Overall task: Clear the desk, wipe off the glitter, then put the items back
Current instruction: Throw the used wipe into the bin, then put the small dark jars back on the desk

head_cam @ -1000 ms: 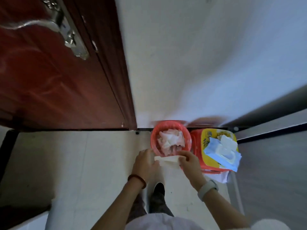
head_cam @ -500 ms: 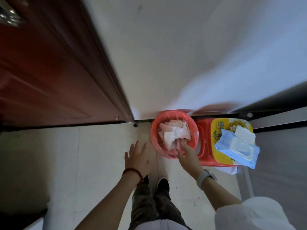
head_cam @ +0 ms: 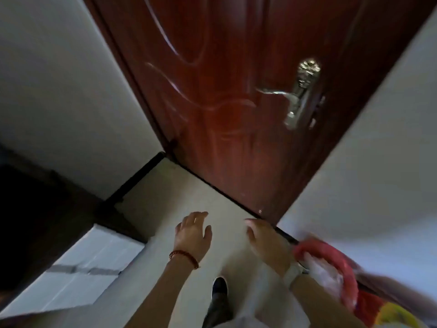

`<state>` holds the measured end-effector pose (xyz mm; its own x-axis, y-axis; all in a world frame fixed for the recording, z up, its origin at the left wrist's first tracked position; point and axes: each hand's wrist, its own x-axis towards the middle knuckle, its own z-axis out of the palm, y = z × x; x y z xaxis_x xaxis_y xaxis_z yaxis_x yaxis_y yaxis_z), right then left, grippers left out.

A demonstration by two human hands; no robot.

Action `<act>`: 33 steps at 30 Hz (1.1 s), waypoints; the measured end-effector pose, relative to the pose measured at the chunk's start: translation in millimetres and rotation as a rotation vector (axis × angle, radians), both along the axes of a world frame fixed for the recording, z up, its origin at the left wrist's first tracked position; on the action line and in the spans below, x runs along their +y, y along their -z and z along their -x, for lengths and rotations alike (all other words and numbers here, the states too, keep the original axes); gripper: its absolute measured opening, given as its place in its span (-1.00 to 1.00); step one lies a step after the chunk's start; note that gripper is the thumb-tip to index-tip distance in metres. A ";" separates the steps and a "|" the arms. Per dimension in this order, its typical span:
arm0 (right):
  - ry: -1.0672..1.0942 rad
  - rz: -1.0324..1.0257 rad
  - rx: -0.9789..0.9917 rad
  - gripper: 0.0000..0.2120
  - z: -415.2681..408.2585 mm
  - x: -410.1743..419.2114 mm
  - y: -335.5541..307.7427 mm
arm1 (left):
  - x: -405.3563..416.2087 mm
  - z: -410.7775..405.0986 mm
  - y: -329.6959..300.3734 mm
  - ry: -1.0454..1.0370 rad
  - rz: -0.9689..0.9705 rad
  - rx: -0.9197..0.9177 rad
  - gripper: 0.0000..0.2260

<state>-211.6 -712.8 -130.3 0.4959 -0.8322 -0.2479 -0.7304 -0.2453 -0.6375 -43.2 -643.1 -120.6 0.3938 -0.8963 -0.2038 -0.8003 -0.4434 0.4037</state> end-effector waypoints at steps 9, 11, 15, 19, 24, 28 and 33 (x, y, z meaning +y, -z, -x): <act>-0.589 0.106 -0.127 -0.43 -247.0 76.6 -73.4 | 156.1 -195.4 -65.4 -0.603 0.207 -0.041 -0.67; -0.665 0.140 -0.139 -0.61 -304.3 91.9 -83.3 | 182.5 -239.3 -71.3 -0.684 0.242 -0.056 -0.66; -0.752 0.155 -0.186 -0.71 -417.8 132.0 -100.6 | 240.3 -330.2 -87.1 -0.780 0.317 -0.093 -0.67; -0.847 0.143 -0.201 -0.70 -507.7 164.5 -113.3 | 287.0 -410.6 -101.1 -0.881 0.341 -0.106 -0.68; -0.882 0.130 -0.185 -0.69 -590.6 168.4 -118.5 | 299.5 -487.5 -106.8 -0.920 0.353 -0.079 -0.68; -0.836 0.218 -0.197 -0.68 -658.5 145.9 -113.8 | 270.3 -533.5 -103.8 -0.918 0.382 -0.032 -0.65; -0.813 0.388 -0.196 -0.67 -743.2 115.8 -100.2 | 216.1 -591.3 -98.1 -0.894 0.436 0.018 -0.56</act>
